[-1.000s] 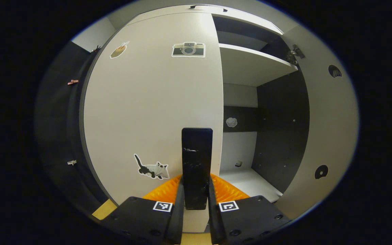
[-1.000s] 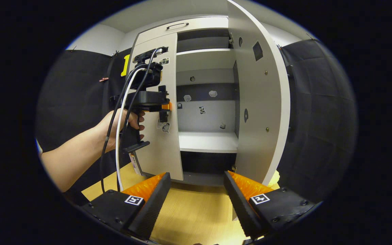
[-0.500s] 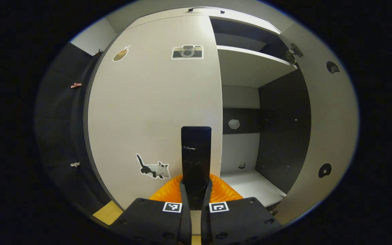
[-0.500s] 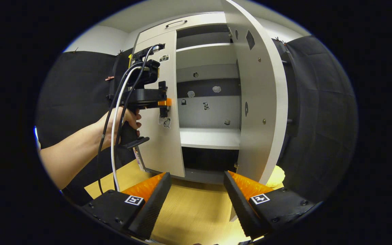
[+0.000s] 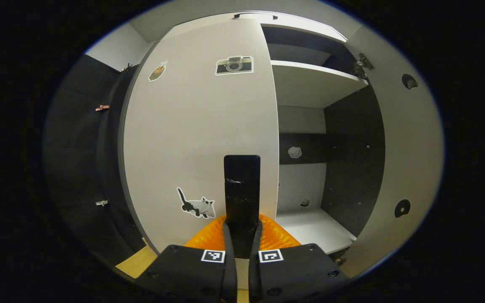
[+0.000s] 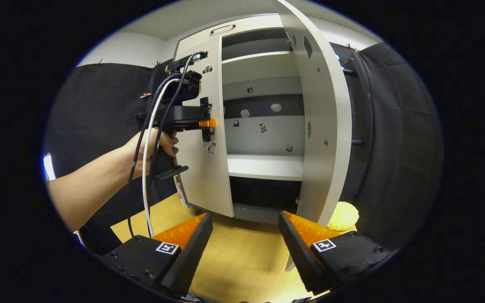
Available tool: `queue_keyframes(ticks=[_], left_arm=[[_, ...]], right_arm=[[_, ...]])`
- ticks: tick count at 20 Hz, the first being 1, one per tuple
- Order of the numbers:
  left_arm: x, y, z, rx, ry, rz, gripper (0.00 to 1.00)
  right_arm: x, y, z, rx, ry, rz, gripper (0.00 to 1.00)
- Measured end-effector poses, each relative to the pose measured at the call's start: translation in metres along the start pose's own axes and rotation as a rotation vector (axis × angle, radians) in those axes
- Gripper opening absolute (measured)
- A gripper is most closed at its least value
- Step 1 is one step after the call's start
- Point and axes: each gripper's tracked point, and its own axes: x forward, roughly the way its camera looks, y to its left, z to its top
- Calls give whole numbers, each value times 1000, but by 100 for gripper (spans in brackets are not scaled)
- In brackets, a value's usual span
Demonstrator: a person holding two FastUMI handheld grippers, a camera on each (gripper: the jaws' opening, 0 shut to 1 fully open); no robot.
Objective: Open the right door of the double-door shoe cabinet with the right hand, and open the left door with the left hand.
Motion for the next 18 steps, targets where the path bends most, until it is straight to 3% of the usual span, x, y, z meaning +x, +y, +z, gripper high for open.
queue_keyframes(ticks=[4,9,18], left_arm=[[-3,5,-1,0,1,-16,15],[-9,9,-2,-18,7,-99,15],[-30,24,3,-24,-22,-183,15]], right_arm=[[-5,12,-2,-3,6,-58,99],[-20,20,6,19,-25,-185,99],[-48,42,-3,64,-42,-353,99]])
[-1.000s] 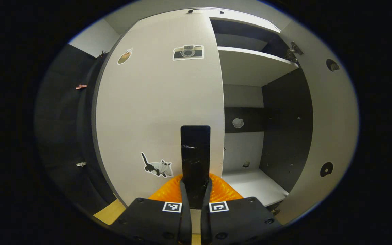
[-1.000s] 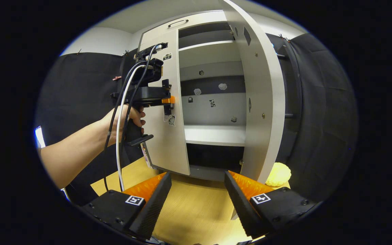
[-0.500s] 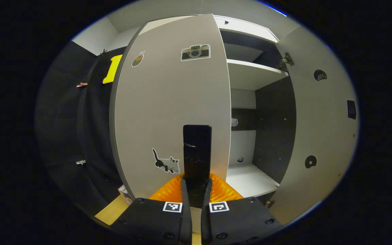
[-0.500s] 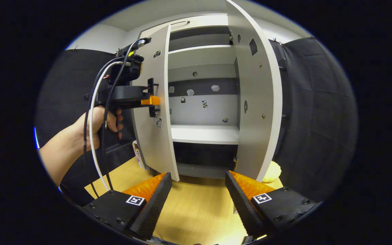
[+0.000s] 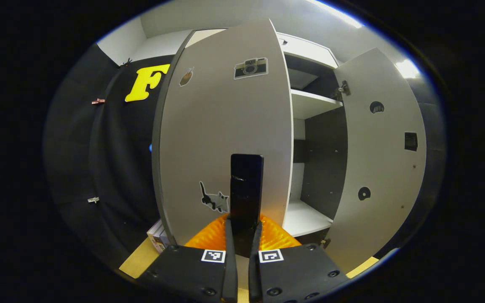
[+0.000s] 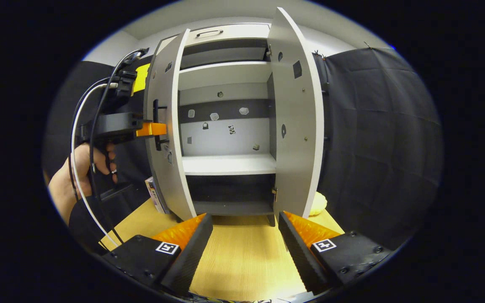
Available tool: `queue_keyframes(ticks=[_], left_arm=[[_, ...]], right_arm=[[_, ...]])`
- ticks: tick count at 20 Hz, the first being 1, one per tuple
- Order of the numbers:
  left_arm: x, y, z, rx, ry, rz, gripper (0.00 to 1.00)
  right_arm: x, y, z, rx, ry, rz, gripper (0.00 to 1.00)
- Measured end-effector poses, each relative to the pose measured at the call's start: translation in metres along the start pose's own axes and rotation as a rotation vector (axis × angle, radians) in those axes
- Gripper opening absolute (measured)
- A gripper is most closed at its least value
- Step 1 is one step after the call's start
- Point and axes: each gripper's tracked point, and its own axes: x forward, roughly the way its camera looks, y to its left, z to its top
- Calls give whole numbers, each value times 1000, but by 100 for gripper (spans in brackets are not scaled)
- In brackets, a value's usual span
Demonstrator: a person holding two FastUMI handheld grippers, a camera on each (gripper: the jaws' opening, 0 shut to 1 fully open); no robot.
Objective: Open the right door of the double-door shoe cabinet with the right hand, and open the left door with the left hand.
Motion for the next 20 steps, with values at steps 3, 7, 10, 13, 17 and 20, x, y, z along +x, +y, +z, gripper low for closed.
queue_keyframes(ticks=[3,7,10,13,17,20], left_arm=[[-8,4,-1,8,-13,-25,14],[-23,20,-2,6,-26,-13,14],[-38,37,-1,10,-32,-5,14],[-53,57,-3,-30,-21,27,14],[-61,68,-2,18,-34,27,12],[-66,77,-2,4,-37,36,13]], right_arm=[[-9,9,-6,2,-1,-23,99],[-17,19,-14,23,8,-34,99],[-20,26,-19,25,15,-36,99],[-20,33,-22,16,22,-28,99],[-20,43,-23,4,21,-11,99],[-23,43,-23,1,17,-16,99]])
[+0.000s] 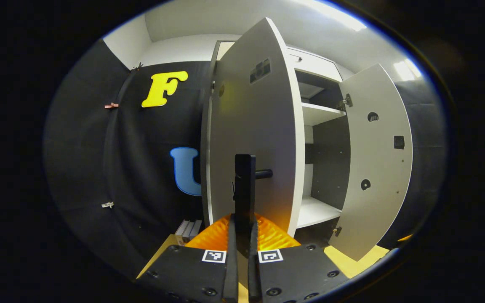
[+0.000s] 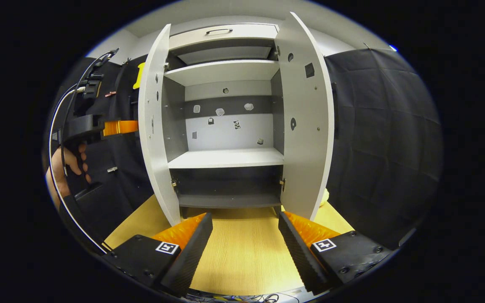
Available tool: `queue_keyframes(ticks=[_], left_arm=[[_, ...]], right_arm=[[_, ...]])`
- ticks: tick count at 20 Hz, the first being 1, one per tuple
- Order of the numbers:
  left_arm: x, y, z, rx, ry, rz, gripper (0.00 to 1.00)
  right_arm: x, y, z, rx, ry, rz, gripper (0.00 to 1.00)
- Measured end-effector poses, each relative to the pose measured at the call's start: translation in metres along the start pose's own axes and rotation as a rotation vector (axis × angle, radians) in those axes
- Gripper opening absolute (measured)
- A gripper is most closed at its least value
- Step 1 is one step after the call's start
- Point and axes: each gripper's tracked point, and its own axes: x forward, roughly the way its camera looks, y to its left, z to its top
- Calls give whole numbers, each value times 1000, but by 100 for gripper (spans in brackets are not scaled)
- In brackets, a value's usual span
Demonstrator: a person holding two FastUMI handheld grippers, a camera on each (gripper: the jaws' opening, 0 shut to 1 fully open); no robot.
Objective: Open the right door of the double-door shoe cabinet with the right hand, and open the left door with the left hand.
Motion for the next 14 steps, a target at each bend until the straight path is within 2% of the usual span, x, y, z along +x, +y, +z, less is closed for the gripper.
queue_keyframes(ticks=[4,5,6,9,10,11,14], left_arm=[[-9,25,0,35,-8,50,13],[-10,32,-1,44,-10,66,10],[-11,41,-1,58,-11,84,11],[-16,76,-5,71,-1,164,5],[-16,86,-6,42,-8,146,2],[-16,84,-6,2,-4,120,5],[-15,90,-3,8,-5,90,5]], right_arm=[[-5,-9,-7,7,19,-22,99],[-6,-12,-9,13,29,-24,99],[-7,-12,-7,21,29,-26,99],[-6,-12,-5,16,22,-28,99],[-6,-10,-3,14,18,-26,99],[-7,-8,-1,14,12,-21,99],[-6,-4,-1,-7,10,-7,99]])
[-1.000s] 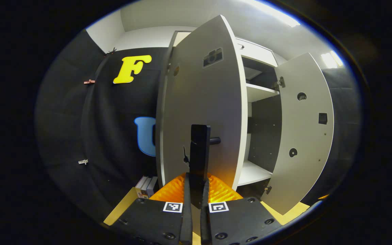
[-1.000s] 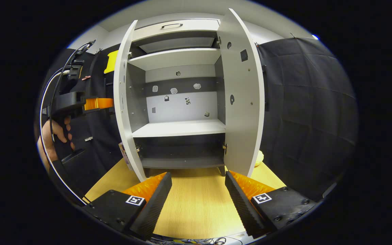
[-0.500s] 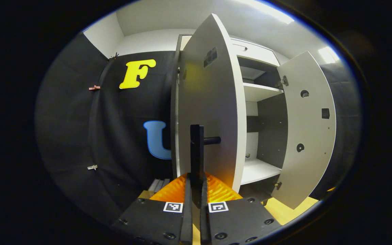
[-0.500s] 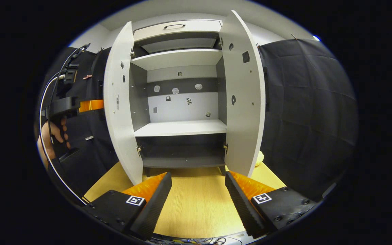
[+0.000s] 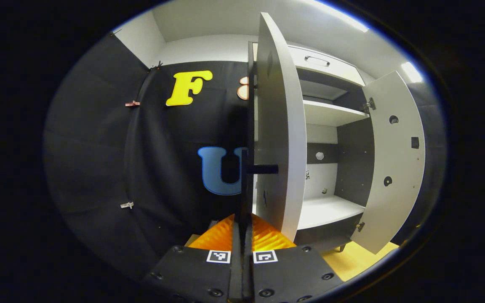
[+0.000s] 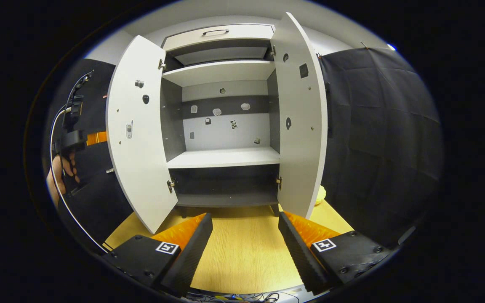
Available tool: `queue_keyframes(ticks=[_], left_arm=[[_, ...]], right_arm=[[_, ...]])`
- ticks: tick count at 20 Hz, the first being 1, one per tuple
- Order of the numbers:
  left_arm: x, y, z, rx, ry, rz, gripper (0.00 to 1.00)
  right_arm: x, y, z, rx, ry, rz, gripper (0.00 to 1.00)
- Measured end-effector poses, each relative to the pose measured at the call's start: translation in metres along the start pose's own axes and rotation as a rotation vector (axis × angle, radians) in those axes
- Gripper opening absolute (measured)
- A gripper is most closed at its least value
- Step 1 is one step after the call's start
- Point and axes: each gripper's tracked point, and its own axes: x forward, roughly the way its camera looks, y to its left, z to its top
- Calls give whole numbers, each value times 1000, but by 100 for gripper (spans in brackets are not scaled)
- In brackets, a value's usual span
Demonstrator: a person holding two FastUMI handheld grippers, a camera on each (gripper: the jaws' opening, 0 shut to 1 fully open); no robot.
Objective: Open the right door of the double-door shoe cabinet with the right hand, and open the left door with the left hand.
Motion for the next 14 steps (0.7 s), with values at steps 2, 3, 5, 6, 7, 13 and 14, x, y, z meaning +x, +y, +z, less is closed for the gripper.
queue_keyframes(ticks=[2,3,5,6,7,13,14], left_arm=[[-2,2,0,17,2,10,5],[-3,1,-2,22,13,11,5],[-5,2,1,23,14,16,5],[-6,2,3,18,15,16,3],[-8,3,3,11,18,20,5],[-23,14,17,-94,40,52,5],[-26,16,21,-96,50,48,5]], right_arm=[[-2,4,0,-10,-1,7,99],[-3,5,1,-9,-3,9,99],[-4,1,5,-11,-11,5,99],[-4,2,6,-15,-12,5,99],[-3,2,7,-23,-10,5,99],[-5,2,31,-40,-38,3,99],[-5,2,36,-43,-42,2,99]])
